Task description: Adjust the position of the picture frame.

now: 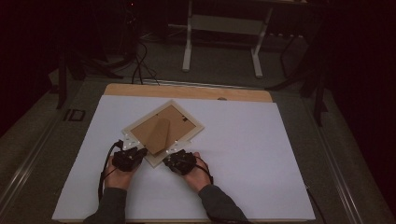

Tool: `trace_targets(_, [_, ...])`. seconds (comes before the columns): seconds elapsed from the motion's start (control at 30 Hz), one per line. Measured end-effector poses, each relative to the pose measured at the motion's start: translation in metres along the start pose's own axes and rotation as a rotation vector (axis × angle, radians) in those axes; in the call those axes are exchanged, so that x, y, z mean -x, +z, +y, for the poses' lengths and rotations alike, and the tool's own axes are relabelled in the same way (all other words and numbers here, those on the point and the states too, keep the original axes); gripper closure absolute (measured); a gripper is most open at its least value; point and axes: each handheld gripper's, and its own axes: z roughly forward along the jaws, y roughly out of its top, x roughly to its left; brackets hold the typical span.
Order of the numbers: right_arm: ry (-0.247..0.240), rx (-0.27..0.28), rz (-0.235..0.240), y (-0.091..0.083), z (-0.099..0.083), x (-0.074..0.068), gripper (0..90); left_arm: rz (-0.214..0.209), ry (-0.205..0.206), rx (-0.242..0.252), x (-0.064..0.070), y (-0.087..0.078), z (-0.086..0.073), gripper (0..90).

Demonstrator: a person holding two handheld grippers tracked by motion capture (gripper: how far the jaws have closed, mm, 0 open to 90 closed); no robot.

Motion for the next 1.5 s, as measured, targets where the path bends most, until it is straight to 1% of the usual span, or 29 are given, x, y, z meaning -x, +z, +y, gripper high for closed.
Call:
trace_targets(0.07, [0.012,0.022,-0.003,-0.005,0.0,0.005,90.0,0.004,-0.008,0.001,-0.001,0.0,-0.001,89.7])
trace_targets(0.13, [0.021,0.03,-0.019,-0.01,0.001,0.011,90.0,0.008,-0.013,-0.002,-0.003,-0.001,-0.001,89.7])
trace_targets(0.2, [0.043,0.041,-0.043,-0.017,0.002,0.022,90.0,0.011,-0.016,0.0,-0.003,-0.002,-0.001,89.7])
trace_targets(0.33, [0.046,0.048,-0.091,-0.022,0.003,0.035,90.0,0.014,-0.018,-0.002,-0.003,-0.002,-0.002,89.7])
trace_targets(0.43, [0.058,0.057,-0.114,-0.023,0.004,0.045,90.0,0.015,-0.018,-0.004,-0.003,-0.002,-0.002,89.7])
trace_targets(0.53, [0.096,0.068,-0.135,-0.023,0.005,0.056,90.0,0.017,-0.019,-0.005,-0.003,-0.002,-0.003,89.7])
trace_targets(0.67, [0.126,0.077,-0.157,-0.025,0.006,0.067,90.0,0.018,-0.021,-0.009,-0.004,-0.002,-0.003,89.7])
trace_targets(0.8, [0.132,0.061,-0.188,-0.024,0.009,0.076,90.0,0.017,-0.021,-0.009,-0.004,-0.002,-0.004,89.7])
trace_targets(0.9, [0.144,0.056,-0.197,-0.022,0.009,0.082,90.0,0.019,-0.021,-0.01,-0.004,-0.002,-0.004,89.7])
trace_targets(0.93, [0.151,0.06,-0.201,-0.021,0.01,0.084,90.0,0.021,-0.022,-0.012,-0.004,-0.002,-0.005,89.7])
trace_targets(1.03, [0.152,0.058,-0.219,-0.018,0.013,0.087,90.0,0.036,-0.014,-0.028,-0.004,-0.003,-0.006,89.6])
trace_targets(1.07, [0.155,0.058,-0.223,-0.016,0.015,0.087,90.0,0.039,-0.018,-0.028,-0.005,-0.003,-0.006,89.4])
trace_targets(1.13, [0.163,0.058,-0.23,-0.014,0.017,0.088,90.0,0.039,-0.025,-0.032,-0.007,-0.003,-0.007,89.4])
trace_targets(1.2, [0.161,0.05,-0.235,-0.012,0.02,0.089,90.0,0.041,-0.029,-0.037,-0.008,-0.003,-0.007,89.4])
trace_targets(1.27, [0.154,0.04,-0.245,-0.01,0.023,0.091,90.0,0.04,-0.031,-0.044,-0.008,-0.002,-0.007,89.5])
trace_targets(1.33, [0.16,0.033,-0.251,-0.009,0.025,0.093,90.0,0.039,-0.026,-0.046,-0.008,-0.001,-0.007,89.5])
trace_targets(1.43, [0.171,0.022,-0.256,-0.006,0.027,0.095,90.0,0.036,-0.03,-0.048,-0.009,-0.001,-0.007,89.4])
trace_targets(1.5, [0.167,0.017,-0.259,-0.004,0.027,0.095,90.0,0.037,-0.034,-0.049,-0.009,-0.001,-0.007,89.4])
